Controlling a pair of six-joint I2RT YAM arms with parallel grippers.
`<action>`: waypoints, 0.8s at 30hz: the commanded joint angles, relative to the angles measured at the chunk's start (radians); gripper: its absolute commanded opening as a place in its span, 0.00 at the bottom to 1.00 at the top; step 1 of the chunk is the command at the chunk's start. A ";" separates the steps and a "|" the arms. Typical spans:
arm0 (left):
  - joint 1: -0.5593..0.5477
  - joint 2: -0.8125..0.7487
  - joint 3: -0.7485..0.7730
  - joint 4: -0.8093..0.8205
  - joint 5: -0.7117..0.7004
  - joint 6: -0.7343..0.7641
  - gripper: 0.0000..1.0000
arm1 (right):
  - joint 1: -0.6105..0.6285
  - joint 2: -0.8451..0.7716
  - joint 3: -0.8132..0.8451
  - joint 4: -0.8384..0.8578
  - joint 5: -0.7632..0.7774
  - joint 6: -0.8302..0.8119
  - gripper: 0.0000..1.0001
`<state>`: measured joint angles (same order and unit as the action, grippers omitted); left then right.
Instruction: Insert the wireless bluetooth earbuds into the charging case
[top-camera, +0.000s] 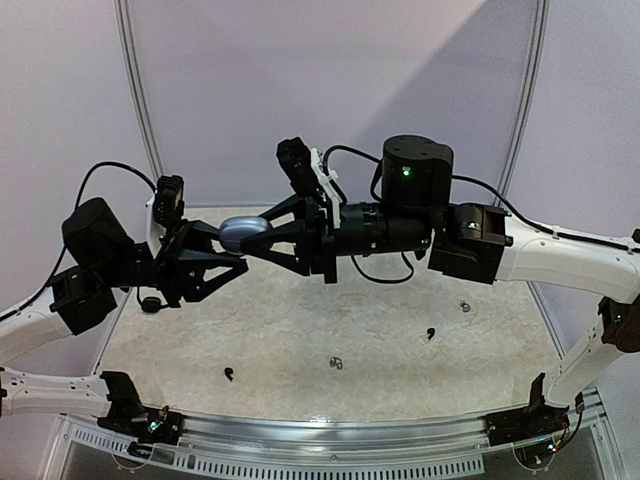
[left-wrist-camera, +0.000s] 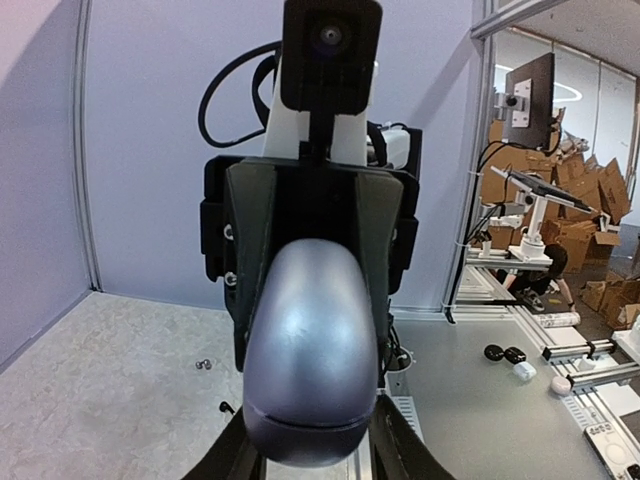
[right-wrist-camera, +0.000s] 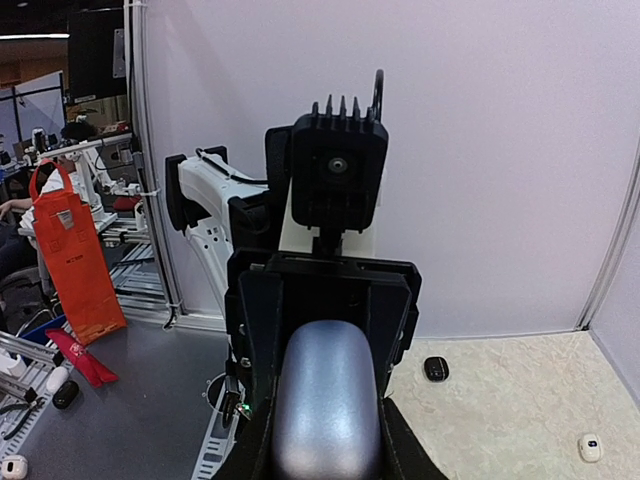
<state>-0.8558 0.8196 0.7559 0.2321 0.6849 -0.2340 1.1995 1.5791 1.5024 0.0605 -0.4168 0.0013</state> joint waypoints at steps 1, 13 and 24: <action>-0.019 -0.011 0.000 0.024 0.015 0.009 0.35 | 0.000 0.023 0.010 -0.060 0.057 -0.030 0.00; -0.019 -0.008 -0.003 0.028 0.011 0.009 0.29 | -0.001 0.027 0.015 -0.158 0.094 -0.094 0.00; -0.019 0.004 0.008 0.014 0.037 0.018 0.13 | -0.001 0.019 0.009 -0.191 0.108 -0.111 0.00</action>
<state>-0.8551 0.8272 0.7521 0.1894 0.6647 -0.2195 1.2060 1.5780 1.5139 -0.0402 -0.3794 -0.0978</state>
